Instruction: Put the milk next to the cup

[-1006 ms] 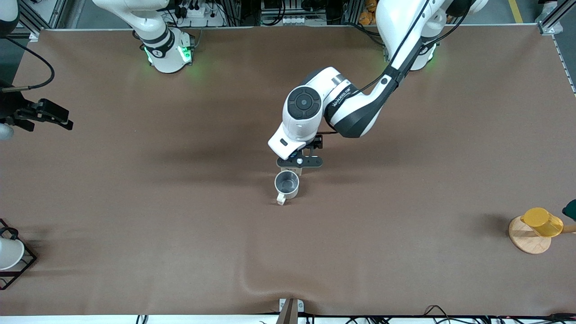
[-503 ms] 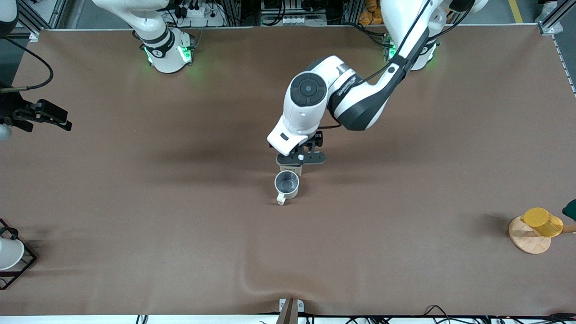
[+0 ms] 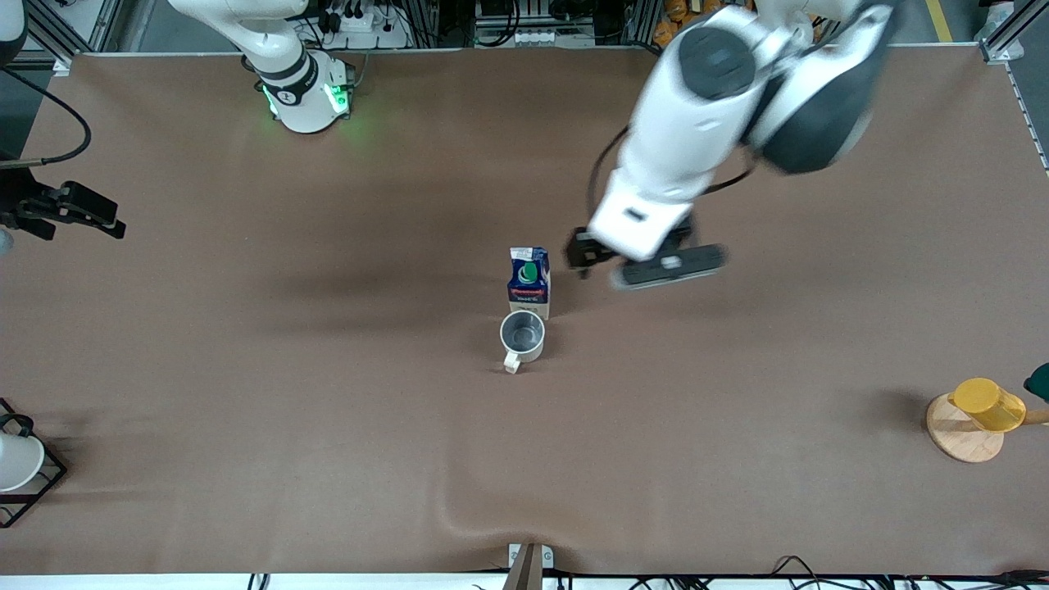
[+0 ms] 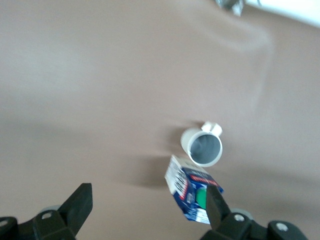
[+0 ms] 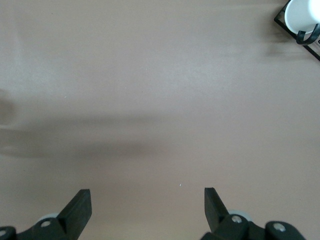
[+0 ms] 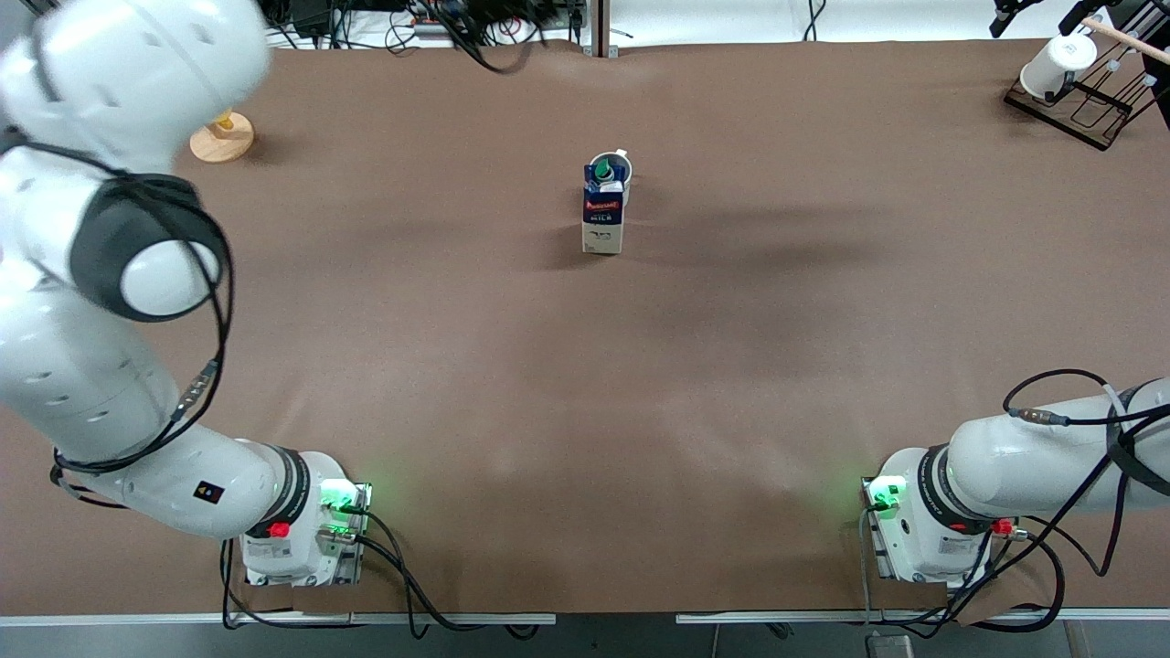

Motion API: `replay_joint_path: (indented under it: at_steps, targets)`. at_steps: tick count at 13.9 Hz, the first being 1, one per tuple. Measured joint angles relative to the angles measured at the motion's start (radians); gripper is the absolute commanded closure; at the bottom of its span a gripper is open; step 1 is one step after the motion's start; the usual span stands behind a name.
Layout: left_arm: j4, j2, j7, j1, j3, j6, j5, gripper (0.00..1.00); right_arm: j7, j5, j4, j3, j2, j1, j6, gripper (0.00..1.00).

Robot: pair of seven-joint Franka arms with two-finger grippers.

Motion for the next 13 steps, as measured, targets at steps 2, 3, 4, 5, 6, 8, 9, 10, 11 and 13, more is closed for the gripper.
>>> replay_joint_path:
  at_steps: [2, 3, 4, 5, 6, 8, 9, 10, 11, 13]
  targets:
    - [-0.002, -0.075, 0.069, 0.066, 0.0, -0.059, 0.0, 0.0, 0.0, 0.0, -0.001, 0.0, 0.001, 0.0, 0.0, 0.0]
    - [-0.003, -0.104, 0.121, 0.092, 0.001, -0.091, 0.0, 0.0, 0.0, 0.0, -0.001, 0.0, 0.001, 0.0, 0.0, 0.0]
    - [-0.005, -0.126, 0.171, 0.119, 0.001, -0.12, 0.001, 0.0, 0.0, 0.0, -0.002, 0.001, 0.002, 0.0, 0.0, 0.0]
    - [-0.008, -0.144, 0.212, 0.148, 0.002, -0.147, 0.001, 0.0, 0.0, 0.0, -0.002, 0.001, 0.002, 0.0, 0.0, 0.0]
    - [-0.012, -0.158, 0.246, 0.18, 0.002, -0.165, 0.001, 0.0, 0.0, 0.0, -0.002, 0.001, 0.002, 0.0, 0.001, 0.0]
    - [-0.023, -0.18, 0.302, 0.245, 0.003, -0.188, 0.001, 0.0, 0.0, 0.0, -0.002, 0.002, 0.002, 0.0, 0.002, 0.0]
    - [-0.025, -0.189, 0.341, 0.278, 0.003, -0.198, 0.001, 0.0, 0.0, 0.0, -0.002, 0.003, 0.002, 0.0, 0.003, 0.0]
    - [-0.025, -0.198, 0.395, 0.307, 0.003, -0.217, 0.001, 0.0, 0.001, 0.0, -0.002, 0.003, 0.002, 0.0, 0.004, 0.0]
    - [-0.026, -0.207, 0.441, 0.326, 0.006, -0.233, 0.001, 0.0, 0.007, 0.0, -0.002, 0.002, 0.002, 0.0, 0.004, 0.0]
    - [-0.037, -0.227, 0.501, 0.332, 0.029, -0.248, 0.001, 0.0, 0.029, 0.0, -0.002, 0.002, 0.002, 0.0, 0.004, 0.0]
